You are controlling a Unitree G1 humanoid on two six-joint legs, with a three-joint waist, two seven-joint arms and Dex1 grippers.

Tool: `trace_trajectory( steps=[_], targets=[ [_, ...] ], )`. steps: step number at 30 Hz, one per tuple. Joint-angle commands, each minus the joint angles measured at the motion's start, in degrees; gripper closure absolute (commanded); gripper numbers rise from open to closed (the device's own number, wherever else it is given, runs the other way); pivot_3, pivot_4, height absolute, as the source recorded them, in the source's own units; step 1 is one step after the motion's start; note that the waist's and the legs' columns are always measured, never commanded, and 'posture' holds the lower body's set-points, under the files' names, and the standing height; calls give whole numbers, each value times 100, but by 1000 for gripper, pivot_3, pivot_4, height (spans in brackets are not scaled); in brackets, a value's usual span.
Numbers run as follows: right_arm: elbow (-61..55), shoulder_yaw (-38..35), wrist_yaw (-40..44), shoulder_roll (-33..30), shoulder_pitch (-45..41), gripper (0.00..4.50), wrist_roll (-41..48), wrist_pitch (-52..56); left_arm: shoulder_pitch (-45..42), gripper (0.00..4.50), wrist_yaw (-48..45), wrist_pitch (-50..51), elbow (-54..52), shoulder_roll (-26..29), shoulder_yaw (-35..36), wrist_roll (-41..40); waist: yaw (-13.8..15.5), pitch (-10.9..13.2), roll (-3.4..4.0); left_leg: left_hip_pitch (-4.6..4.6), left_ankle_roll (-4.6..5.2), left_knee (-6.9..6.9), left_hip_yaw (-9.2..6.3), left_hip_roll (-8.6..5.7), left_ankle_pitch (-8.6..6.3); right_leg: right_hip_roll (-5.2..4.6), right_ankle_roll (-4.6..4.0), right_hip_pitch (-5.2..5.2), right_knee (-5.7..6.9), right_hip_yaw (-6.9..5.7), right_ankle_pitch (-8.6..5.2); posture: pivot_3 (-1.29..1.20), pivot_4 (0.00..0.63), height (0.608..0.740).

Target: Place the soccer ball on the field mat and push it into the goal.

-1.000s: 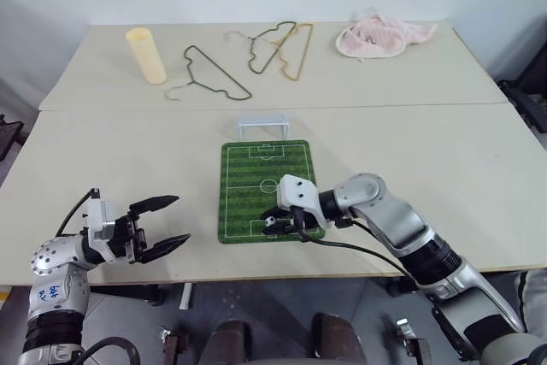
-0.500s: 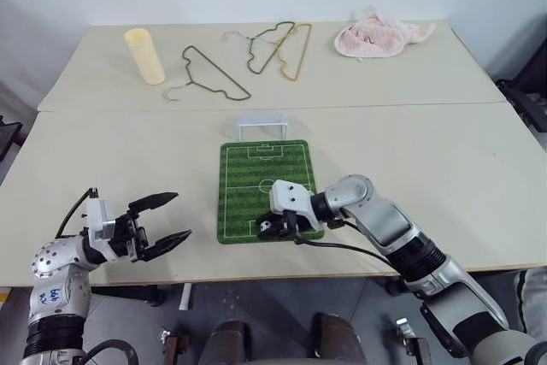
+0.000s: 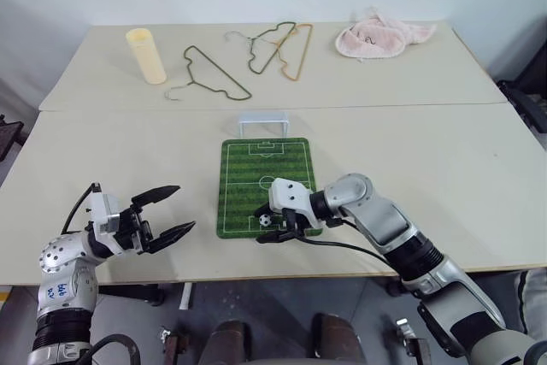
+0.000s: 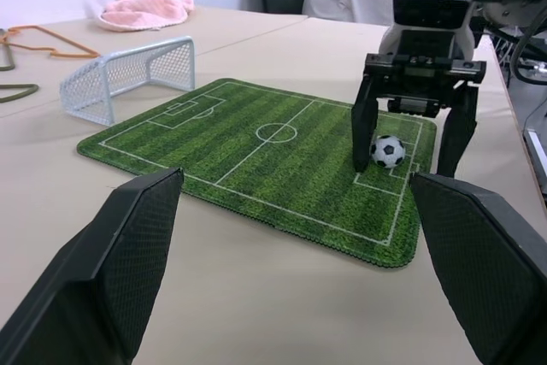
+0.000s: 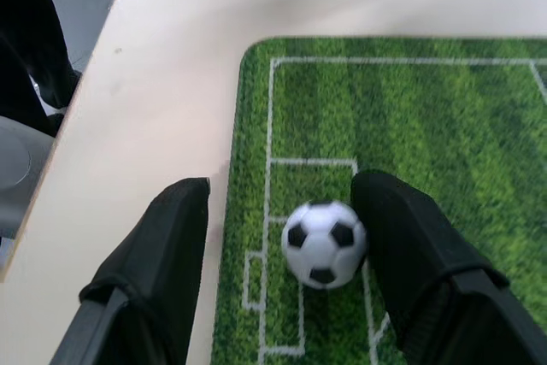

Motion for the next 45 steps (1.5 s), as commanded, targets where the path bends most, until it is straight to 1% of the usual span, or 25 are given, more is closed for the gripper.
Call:
trace_trajectory(
  steps=[1, 6, 7, 9, 13, 16, 18, 21, 27, 31, 33, 36, 39, 41, 45],
  targets=[
    [-538, -236, 59, -29, -232, 1633, 192, 164, -108, 0, 5, -109, 31, -30, 6, 34, 1, 0, 0, 0, 0, 0, 0, 0, 0, 0, 0, 0, 0, 0, 0, 0, 150, 740],
    [-1004, -418, -15, -82, -412, 1633, 375, 672, -200, 0, -17, -127, 99, -67, -32, 50, 3, 0, 0, 0, 0, 0, -1, 0, 0, 0, 0, 0, 0, -1, 0, 0, 150, 740],
    [-1125, -471, -71, -81, -386, 1804, 423, 755, -210, 0, -39, -130, 109, -72, -42, 49, 3, 0, 0, 0, -1, 0, -1, 0, 0, 0, 0, 0, 0, -1, 0, 0, 150, 740],
    [-1460, -492, -8, -206, -238, 2209, 558, 898, -230, 0, -75, -133, 129, -78, -54, 43, 4, 0, 0, -1, -1, 0, -1, 0, -1, 0, 0, -1, -1, -2, 0, 0, 150, 740],
    [-1867, -417, 56, -506, 185, 3476, 667, 1044, -271, 0, -139, -113, 165, -82, -60, 17, 25, 0, -2, -2, 0, 0, -2, 0, -3, 0, 0, 0, -2, -2, 0, 0, 150, 740],
    [-1844, -266, 37, -713, 452, 4465, 509, 936, -294, 0, -169, -104, 202, -63, -61, 34, 15, 1, -3, -2, 1, 0, 1, -1, -4, 0, 0, 1, -4, -1, 0, 0, 150, 740],
    [-1728, -154, 87, -811, 551, 4489, 422, 777, -339, 0, -189, -101, 248, -40, -54, 44, 12, 1, -3, -2, 1, 0, 2, 0, -4, 0, 0, 0, -4, -1, 0, 0, 150, 740],
    [-1465, -76, 74, -766, 575, 4489, 371, 618, -386, 0, -198, -91, 272, -30, -54, 58, -8, 2, -5, -2, 1, 0, 4, 1, -4, 0, 0, -2, -3, 0, 0, 0, 150, 740],
    [-607, -6, -59, -390, 379, 4489, 173, 209, -384, 0, -212, -67, 243, -11, -57, 63, 3, 3, -6, 0, 1, 0, 4, 1, -4, 0, 0, -1, -3, -1, 0, 0, 150, 740],
    [420, -188, -280, -56, -55, 4489, 5, -235, -458, 0, -217, -76, 300, 15, -54, 88, -10, 4, -7, -1, 1, 5, 4, 1, -3, 0, -1, 0, -1, 0, 0, 0, 150, 740],
    [897, -421, -488, 43, -347, 4489, -29, -435, -525, 0, -216, -77, 344, 25, -58, 105, -9, 4, -7, 0, 0, 7, 3, 2, -3, 0, -1, 0, 2, 0, 0, 0, 150, 740],
    [1792, -989, -1118, 119, -982, 4489, -106, -786, -666, 0, -218, -113, 460, 26, -78, 152, 5, 7, -9, -3, 0, 8, 3, 1, -3, 0, -1, -1, 2, 0, 0, 0, 150, 740],
    [2245, -1359, -1522, 160, -1338, 4489, -127, -999, -743, 0, -235, -155, 549, 12, -80, 195, -5, 8, -9, -4, 0, 8, 0, 1, -3, 0, -1, -1, 1, -1, 1, 0, 150, 740],
    [2291, -1652, -1715, 126, -1493, 4489, -86, -995, -835, 0, -221, -202, 646, -19, -104, 244, -14, 7, -9, -3, -2, 0, -1, 4, -4, 2, -2, -3, 1, -7, 0, 0, 150, 740],
    [2033, -1944, -1750, 18, -1509, 4489, -6, -854, -963, 0, -212, -278, 770, -70, -130, 280, -31, 8, -9, -4, -2, -7, 1, 4, -6, 3, -2, -7, -1, -11, 0, 0, 150, 740]
  ],
)
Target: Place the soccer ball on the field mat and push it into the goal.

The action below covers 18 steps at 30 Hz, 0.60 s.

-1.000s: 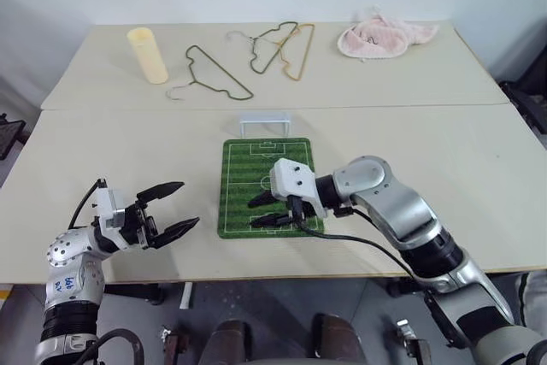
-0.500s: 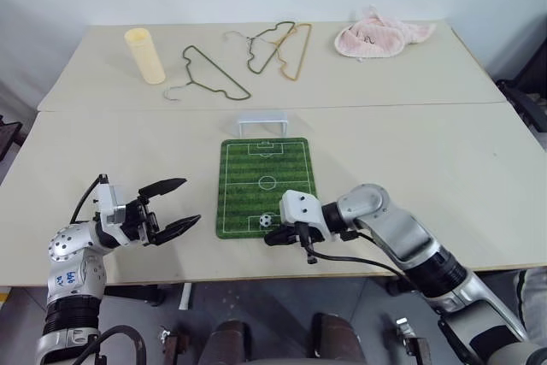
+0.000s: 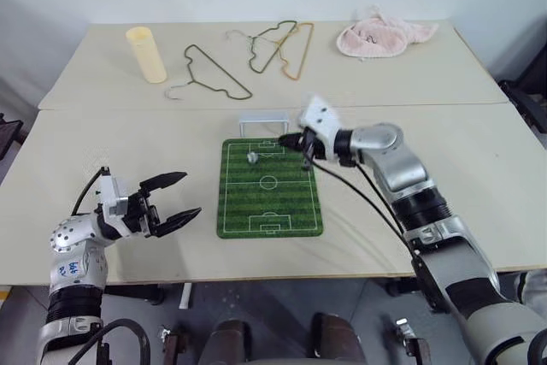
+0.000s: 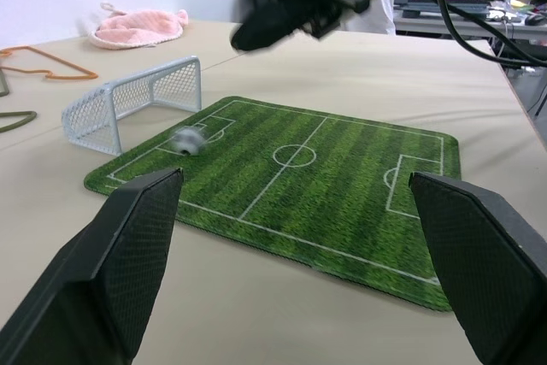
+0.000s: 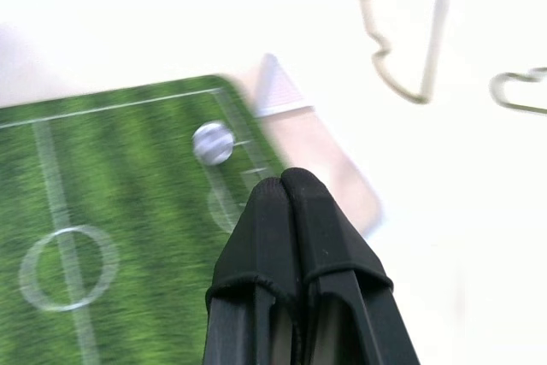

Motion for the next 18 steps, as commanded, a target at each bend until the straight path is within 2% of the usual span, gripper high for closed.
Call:
trace_trajectory(
  steps=[1, 9, 11, 13, 18],
  targets=[
    [-502, -402, -15, -180, -22, 4489, 225, 164, -175, 0, -3, -146, 133, -29, -13, 45, -2, 0, 0, -1, 0, -1, 2, 0, 0, 0, 0, -2, 0, 0, 0, 0, 150, 740],
    [-2011, -821, 345, -913, 863, 4489, 697, 1022, -480, 0, 335, -69, 507, 22, -1, 195, 27, 1, -2, -4, 3, -2, 3, 0, -2, 0, 0, 0, -6, -1, 0, 0, 150, 740],
    [-2343, -862, 959, -1387, 1280, 4108, 1066, 1448, -396, 0, 487, 202, 416, 94, 54, 136, 34, 2, -3, -4, 4, -1, 6, -1, -2, 0, 0, 0, -8, 1, 0, 0, 150, 740],
    [-2441, -962, 1239, -1733, 1634, 3588, 1207, 1477, -279, 0, 690, 356, 320, 154, 131, 127, 36, 3, -4, -4, 7, -1, 7, -1, -4, -1, 0, 0, -10, 1, 0, 0, 150, 740],
    [-2171, -1382, 1528, -2030, 2109, 1872, 1443, 906, -111, 0, 1123, 500, 169, 220, 332, 121, 15, 4, -5, 0, 8, -1, 19, 1, -5, -1, 0, 0, -13, 6, 0, 0, 150, 740]
  ],
)
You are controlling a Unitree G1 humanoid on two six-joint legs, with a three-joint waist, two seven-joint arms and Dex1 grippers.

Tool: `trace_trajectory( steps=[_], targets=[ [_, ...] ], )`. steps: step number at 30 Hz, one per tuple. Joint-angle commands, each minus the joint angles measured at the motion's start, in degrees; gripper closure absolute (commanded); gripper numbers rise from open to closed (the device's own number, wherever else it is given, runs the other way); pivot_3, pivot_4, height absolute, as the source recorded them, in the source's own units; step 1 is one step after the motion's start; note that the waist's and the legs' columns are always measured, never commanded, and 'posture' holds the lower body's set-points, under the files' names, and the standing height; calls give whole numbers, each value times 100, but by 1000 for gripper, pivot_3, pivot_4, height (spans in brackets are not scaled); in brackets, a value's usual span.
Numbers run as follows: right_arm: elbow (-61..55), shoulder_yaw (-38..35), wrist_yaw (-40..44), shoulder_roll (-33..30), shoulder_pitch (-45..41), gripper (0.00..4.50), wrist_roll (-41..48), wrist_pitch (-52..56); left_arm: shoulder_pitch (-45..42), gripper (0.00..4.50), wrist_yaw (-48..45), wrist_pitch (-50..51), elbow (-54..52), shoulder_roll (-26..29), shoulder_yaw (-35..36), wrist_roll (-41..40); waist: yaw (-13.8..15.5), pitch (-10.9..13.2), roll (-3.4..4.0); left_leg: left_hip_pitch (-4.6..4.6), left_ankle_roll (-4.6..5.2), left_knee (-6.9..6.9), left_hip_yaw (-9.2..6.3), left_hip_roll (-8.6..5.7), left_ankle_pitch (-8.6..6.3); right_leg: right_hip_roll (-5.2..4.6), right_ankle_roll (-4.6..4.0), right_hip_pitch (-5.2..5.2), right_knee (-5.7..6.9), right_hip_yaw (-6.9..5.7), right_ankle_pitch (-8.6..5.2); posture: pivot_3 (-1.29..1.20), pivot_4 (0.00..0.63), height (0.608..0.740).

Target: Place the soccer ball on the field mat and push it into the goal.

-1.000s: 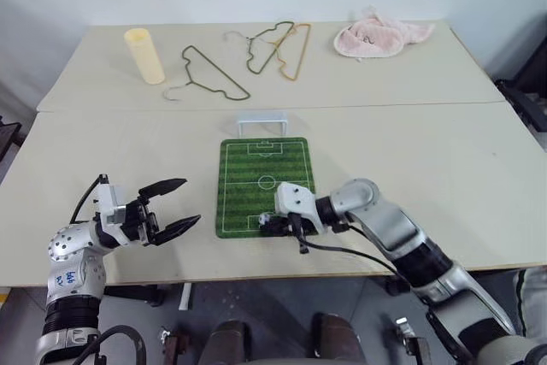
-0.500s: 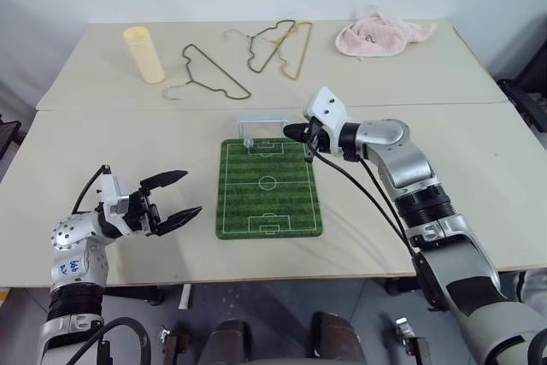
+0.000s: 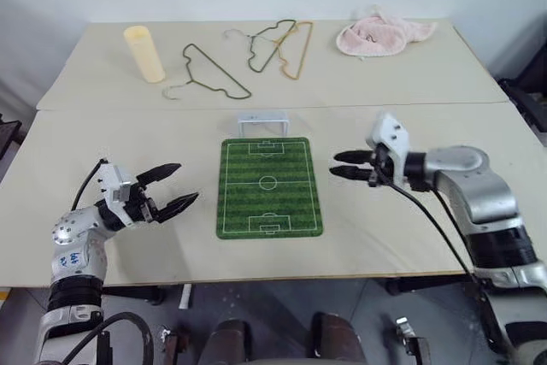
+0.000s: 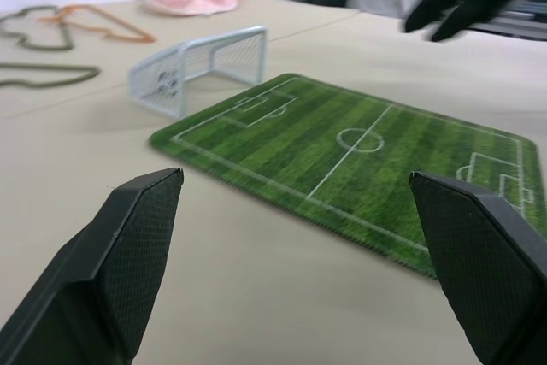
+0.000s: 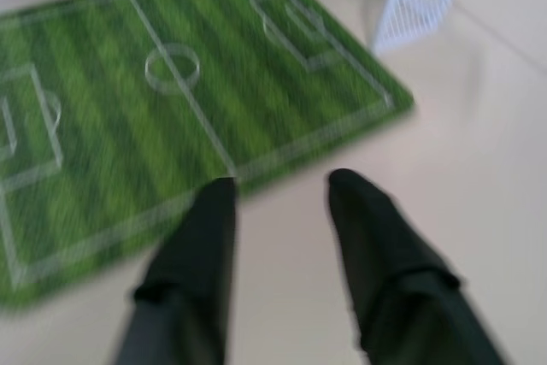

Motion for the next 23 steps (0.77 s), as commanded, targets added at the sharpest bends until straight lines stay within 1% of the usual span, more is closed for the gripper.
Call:
trace_trajectory(
  steps=[1, 3, 6, 8, 10, 13, 15, 17, 20, 23],
  targets=[
    [204, -683, 200, -13, 191, 1575, 440, -636, 156, 0, 356, 252, -309, 168, 339, -164, 0, 0, -1, 2, 0, 0, 0, 1, 0, 0, 0, 1, 1, 0, 0, 0, 150, 740],
    [451, -979, 517, -35, 577, 932, 615, -1192, 277, 0, 524, 462, -410, 248, 532, -284, 19, 3, -5, 3, 0, 3, 1, 2, 0, 0, 0, 4, 1, 0, 0, 0, 150, 740],
    [706, -1137, 861, -77, 890, 8, 773, -1490, 372, 0, 1090, 618, -480, 287, 625, -76, 34, 7, -11, 4, 1, 3, -1, 2, -5, 0, 0, 6, -2, -2, 0, 0, 150, 740],
    [853, -1208, 964, -77, 998, 8, 823, -1627, 514, 0, 994, 443, -662, 253, 676, -117, 33, 7, -10, 3, 2, 5, 0, -1, -5, -2, 0, 8, -4, -1, 0, 0, 150, 740],
    [1031, -1221, 966, -112, 1140, 8, 753, -1750, 643, 0, 939, 478, -746, 268, 761, -210, 29, 7, -11, 3, 3, 10, 1, 0, -6, -2, 0, 10, -3, 1, 0, 0, 150, 740],
    [1098, -1246, 1079, -157, 1385, 8, 720, -1990, 822, 0, 910, 418, -754, 343, 793, -125, 29, 7, -11, 6, 1, 12, 0, 2, -6, -1, 0, 11, -2, -1, 0, 0, 150, 740],
    [1059, -1306, 1010, -177, 1513, 8, 747, -1991, 927, 0, 940, 427, -839, 334, 829, -139, 30, 7, -11, 5, 1, 12, 0, 2, -6, -1, 0, 10, -2, 0, 0, 0, 150, 740],
    [968, -1404, 738, -187, 1675, 8, 706, -1958, 969, 0, 914, 439, -848, 349, 865, -180, 32, 7, -11, 5, 1, 14, 1, 2, -6, -1, 0, 11, -2, 1, 0, 0, 150, 740],
    [457, -1704, 308, -156, 2166, 8, 836, -1721, 863, 0, 949, 356, -725, 342, 916, -184, 79, 7, -11, 5, 1, 16, -2, 2, -6, -1, 0, 12, 0, 0, 0, 0, 150, 740],
    [-74, -1760, 124, -63, 2580, 8, 1004, -1474, 922, 0, 724, 162, -706, 307, 776, -73, 112, 7, -10, 5, -1, 15, -1, 2, -9, -1, 0, 13, -2, -1, 0, 0, 150, 740]
  ],
)
